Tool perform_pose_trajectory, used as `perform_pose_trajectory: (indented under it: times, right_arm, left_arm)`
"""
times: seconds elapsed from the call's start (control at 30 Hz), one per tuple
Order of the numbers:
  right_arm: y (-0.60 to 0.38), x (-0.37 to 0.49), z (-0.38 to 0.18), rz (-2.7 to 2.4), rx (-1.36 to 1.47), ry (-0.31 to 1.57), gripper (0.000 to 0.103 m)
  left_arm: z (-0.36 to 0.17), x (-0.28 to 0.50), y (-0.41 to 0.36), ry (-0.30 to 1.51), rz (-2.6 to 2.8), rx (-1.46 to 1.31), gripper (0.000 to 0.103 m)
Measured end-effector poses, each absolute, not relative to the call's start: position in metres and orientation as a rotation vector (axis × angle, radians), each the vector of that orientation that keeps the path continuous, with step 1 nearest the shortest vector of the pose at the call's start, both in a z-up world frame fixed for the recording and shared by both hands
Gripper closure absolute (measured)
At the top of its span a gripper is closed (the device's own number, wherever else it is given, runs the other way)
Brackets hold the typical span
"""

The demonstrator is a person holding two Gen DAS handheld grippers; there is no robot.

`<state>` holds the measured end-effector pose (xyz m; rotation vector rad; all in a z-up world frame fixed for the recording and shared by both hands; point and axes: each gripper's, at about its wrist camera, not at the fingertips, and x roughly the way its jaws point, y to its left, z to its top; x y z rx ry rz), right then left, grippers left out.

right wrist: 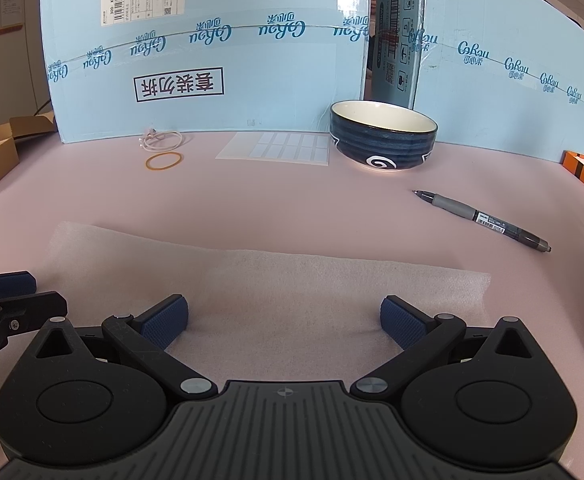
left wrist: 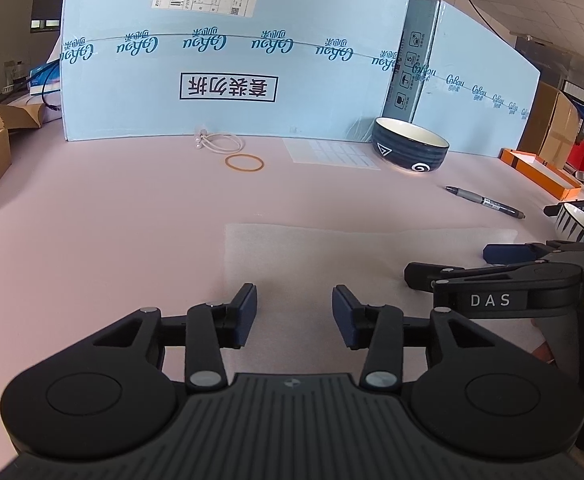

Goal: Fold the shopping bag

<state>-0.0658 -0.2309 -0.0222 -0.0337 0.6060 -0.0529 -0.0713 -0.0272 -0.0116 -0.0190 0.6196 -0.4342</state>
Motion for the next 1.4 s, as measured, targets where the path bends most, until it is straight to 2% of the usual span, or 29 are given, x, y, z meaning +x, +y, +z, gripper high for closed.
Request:
perform_pose_trajectory:
  times: [0.33, 0.73, 0.77, 0.83, 0.87, 0.9, 1.4]
  right_arm:
    - [-0.243, -0.124, 0.002, 0.066, 0.068, 0.433, 0.0]
    - [-0.267, -0.157, 0.002, 0.112, 0.201, 0.385, 0.0]
    - [-0.267, -0.158, 0.001, 0.116, 0.21, 0.38, 0.0]
    - [-0.265, -0.16, 0.0, 0.117, 0.216, 0.375, 0.0]
    - [-0.265, -0.16, -0.001, 0.115, 0.217, 0.375, 0.0]
    - [-0.265, -0.16, -0.001, 0.11, 0.216, 0.378, 0.0]
    - [-0.273, -0.168, -0.007, 0.085, 0.259, 0.385, 0.0]
  left_arm:
    - [-0.012, -0.075, -0.024, 0.622, -0.408, -0.019, 0.058]
    - [-0.013, -0.075, -0.03, 0.622, -0.38, 0.018, 0.061]
    - [-0.013, -0.074, -0.03, 0.622, -0.375, 0.022, 0.063]
    - [-0.013, -0.073, -0.032, 0.62, -0.352, 0.036, 0.083]
    - [-0.013, -0.072, -0.032, 0.621, -0.357, 0.034, 0.089]
    - [-0.013, -0.07, -0.032, 0.622, -0.363, 0.031, 0.101]
    - [0.007, -0.062, -0.018, 0.52, -0.351, 0.034, 0.103]
